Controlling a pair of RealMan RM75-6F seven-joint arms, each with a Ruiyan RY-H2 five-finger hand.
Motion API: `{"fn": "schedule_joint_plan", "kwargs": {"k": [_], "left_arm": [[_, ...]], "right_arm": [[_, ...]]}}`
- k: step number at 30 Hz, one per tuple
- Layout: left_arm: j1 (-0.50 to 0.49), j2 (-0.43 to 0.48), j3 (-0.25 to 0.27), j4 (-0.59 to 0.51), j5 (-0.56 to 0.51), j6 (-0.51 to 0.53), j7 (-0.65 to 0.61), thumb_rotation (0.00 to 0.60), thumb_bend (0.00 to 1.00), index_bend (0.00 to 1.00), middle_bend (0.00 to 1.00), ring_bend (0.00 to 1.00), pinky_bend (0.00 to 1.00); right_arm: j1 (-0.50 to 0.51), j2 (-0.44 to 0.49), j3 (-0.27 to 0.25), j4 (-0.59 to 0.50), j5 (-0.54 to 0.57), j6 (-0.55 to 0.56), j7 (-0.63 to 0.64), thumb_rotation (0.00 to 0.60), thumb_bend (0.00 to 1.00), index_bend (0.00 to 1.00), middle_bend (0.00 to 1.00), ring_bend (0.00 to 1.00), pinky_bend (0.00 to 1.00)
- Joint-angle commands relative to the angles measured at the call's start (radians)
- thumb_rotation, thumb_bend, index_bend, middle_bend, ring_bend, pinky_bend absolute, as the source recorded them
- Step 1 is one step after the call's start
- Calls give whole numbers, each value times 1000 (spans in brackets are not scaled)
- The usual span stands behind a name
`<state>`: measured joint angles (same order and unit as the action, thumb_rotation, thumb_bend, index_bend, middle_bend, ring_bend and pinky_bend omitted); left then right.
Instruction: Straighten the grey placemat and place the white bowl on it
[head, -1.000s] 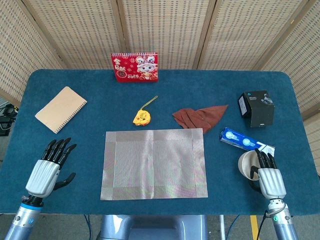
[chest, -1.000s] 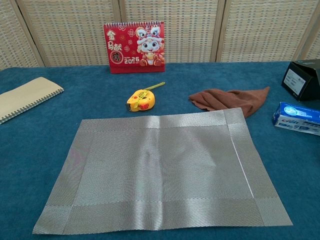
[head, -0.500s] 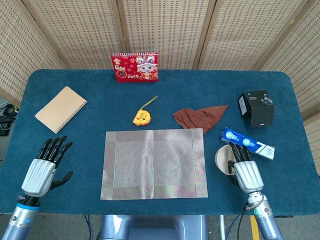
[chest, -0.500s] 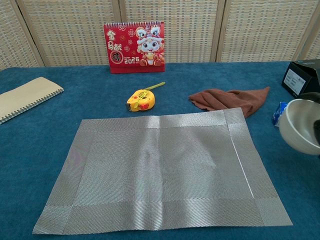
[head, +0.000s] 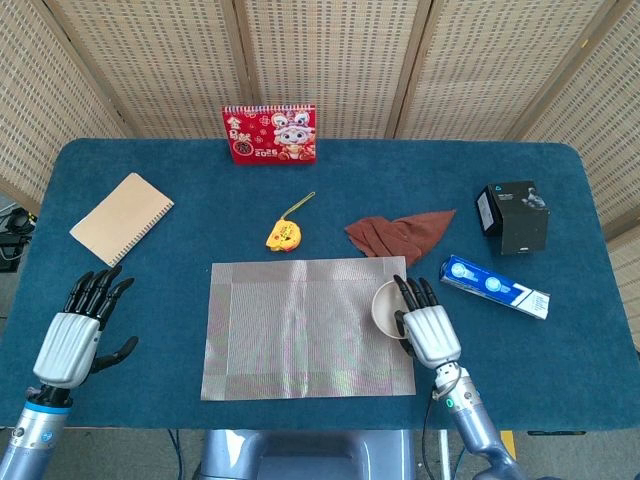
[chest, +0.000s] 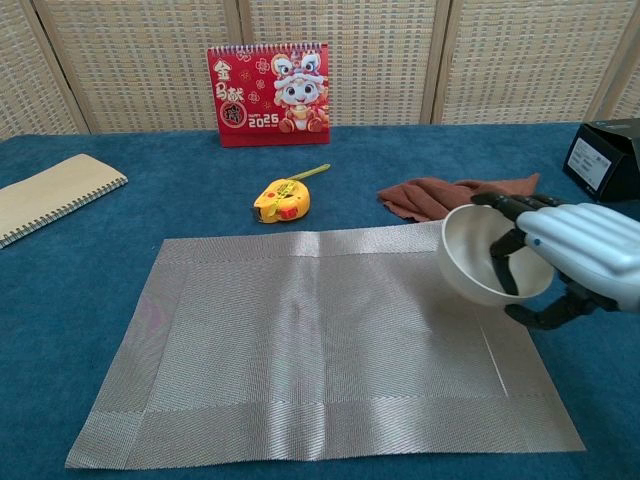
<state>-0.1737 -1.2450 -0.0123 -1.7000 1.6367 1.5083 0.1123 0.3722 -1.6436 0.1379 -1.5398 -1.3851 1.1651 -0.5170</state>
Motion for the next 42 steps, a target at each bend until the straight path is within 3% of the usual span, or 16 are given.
{"fn": "schedule_joint_plan", "kwargs": {"k": [1,9,29,31,37,42], "left_arm": [[-1,4,-8,1,-9,-1,-12,600,247,105,0,0,0],[-6,11,-18,6,-27,-11,-36,600,248,109,0,0,0],[-12,11,-26,10,-51,-31,-41,600,247,111,0,0,0],[-13,11,-27,11,-52,-32,-41,600,247,111,0,0,0],[-14,11,-27,12,-53,-36,-41,600,248,111,0,0,0],[-16,7,-27,13,-55,-38,-35,600,247,111,0,0,0]], "right_arm": [[35,-42,20,4,23,-22,-42,600,487,726,101,0,0],[90,-116,43,36,78,-53,-100,600,488,727,102,0,0],[133,-212,-10,2,98,-53,-132,600,479,724,103,0,0],[134,-215,-12,4,102,-51,-132,600,442,685,87,0,0],[130,-203,-18,3,124,-53,-122,600,254,361,0,0,0],[128,-183,-22,-9,133,-43,-135,600,211,295,0,0,0]]}}
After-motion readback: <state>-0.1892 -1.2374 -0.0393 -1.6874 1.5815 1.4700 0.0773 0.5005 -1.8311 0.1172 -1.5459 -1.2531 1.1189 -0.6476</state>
